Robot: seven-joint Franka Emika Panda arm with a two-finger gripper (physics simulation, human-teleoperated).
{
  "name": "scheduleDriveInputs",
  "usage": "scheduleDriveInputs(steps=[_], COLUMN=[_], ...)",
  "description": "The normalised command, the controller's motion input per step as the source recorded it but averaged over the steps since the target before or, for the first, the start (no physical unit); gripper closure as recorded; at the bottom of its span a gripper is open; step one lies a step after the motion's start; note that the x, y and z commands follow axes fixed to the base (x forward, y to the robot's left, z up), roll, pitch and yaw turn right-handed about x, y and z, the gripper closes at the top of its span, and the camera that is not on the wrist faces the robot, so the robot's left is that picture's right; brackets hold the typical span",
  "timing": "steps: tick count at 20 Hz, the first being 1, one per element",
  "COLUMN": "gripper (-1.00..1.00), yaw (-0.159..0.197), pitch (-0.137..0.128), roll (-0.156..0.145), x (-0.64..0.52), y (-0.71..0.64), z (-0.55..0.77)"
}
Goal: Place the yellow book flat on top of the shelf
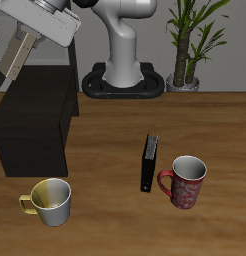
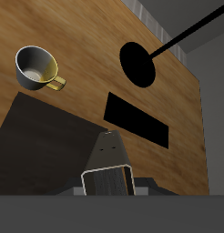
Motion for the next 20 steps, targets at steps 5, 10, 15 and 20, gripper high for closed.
scheduleDriveInputs(steps=[5,10,15,20], gripper=[1.0,1.0,1.0,-1.0], yaw=[0.018,0.016,0.011,-0.029], pitch=[0.002,0.052,0.079,0.108], roll=[-0.068,-0.002,0.048,0.041], x=[0.18,0.23,0.22,0.16], y=[-0.14,0.05,0.21,0.26], z=[-0.25,-0.35,-0.49,-0.39])
